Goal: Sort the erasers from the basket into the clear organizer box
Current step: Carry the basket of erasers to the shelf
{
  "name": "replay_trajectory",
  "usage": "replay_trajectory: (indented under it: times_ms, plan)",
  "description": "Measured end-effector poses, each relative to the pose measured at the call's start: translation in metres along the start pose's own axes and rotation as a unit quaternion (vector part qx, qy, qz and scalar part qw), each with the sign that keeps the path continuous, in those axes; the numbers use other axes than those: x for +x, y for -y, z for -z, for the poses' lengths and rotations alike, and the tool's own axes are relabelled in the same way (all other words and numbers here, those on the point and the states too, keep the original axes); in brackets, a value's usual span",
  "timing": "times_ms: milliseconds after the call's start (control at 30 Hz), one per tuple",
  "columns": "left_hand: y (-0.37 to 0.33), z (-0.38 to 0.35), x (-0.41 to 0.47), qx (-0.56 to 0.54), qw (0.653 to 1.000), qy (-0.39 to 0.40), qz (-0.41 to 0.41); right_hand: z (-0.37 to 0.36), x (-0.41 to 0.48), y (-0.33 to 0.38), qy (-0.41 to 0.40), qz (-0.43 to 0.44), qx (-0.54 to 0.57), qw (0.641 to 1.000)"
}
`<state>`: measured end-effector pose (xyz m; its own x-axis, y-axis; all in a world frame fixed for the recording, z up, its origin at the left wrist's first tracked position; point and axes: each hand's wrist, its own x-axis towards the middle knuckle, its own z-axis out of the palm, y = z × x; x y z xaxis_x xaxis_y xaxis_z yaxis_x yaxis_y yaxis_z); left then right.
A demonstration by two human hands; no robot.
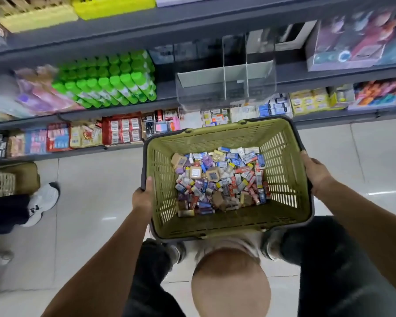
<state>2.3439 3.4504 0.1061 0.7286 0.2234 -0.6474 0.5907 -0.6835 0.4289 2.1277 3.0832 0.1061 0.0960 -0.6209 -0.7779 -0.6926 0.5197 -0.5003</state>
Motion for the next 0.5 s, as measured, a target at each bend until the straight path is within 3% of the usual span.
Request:
replay_trajectory:
  times_ms: [233,500]
  plan:
    - [0.038,-0.045,0.092,0.017,0.999,-0.012,-0.031,-0.067,0.066,-0.048,-0.019,0.007,0.008,1.000]
    - [0.080,-0.091,0.153,-0.009,0.995,-0.040,-0.093,-0.113,0.127,-0.082,-0.110,0.107,-0.045,0.987]
